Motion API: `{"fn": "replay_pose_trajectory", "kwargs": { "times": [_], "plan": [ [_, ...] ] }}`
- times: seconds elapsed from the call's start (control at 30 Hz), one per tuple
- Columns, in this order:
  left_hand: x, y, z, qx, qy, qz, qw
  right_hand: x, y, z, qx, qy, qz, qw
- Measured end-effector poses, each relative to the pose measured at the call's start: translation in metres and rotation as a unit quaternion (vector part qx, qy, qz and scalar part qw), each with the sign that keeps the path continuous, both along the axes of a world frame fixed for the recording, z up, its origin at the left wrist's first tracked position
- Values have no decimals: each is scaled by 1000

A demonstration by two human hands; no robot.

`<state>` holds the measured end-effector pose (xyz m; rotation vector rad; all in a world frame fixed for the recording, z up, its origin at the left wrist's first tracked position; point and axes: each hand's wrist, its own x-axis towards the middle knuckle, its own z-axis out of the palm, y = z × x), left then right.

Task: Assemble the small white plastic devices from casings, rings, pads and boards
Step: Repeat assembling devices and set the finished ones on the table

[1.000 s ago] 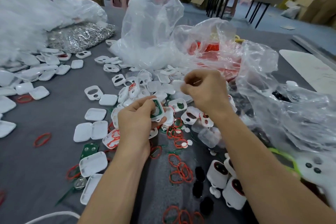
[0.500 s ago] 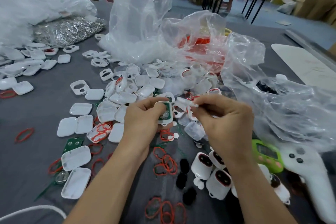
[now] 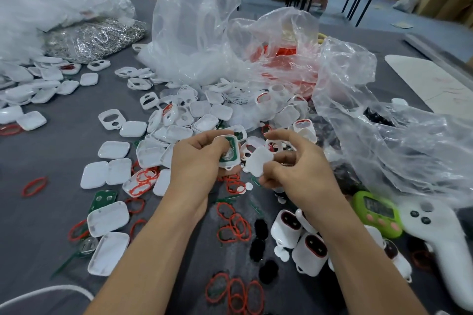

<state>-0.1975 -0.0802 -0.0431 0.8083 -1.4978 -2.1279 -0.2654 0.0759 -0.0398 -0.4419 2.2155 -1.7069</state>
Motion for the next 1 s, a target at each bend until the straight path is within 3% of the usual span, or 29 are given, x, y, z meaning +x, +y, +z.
{"fn": "replay_pose_trajectory", "kwargs": {
  "times": [0.17, 0.3, 0.57, 1.0],
  "plan": [
    [0, -2, -3, -30, -13, -6, 999, -2, -1, 4, -52, -4, 33, 998],
    [0, 3, -5, -46, -15, -66, 997, 0, 0, 8, -97, -45, 69, 992],
    [0, 10, -5, 32, 18, -152, 988, -1, 0, 6, 7, 91, 15, 996],
    [1, 14, -8, 10, 33, -194, 980, 10, -5, 5, 52, 196, -70, 977]
  ]
}}
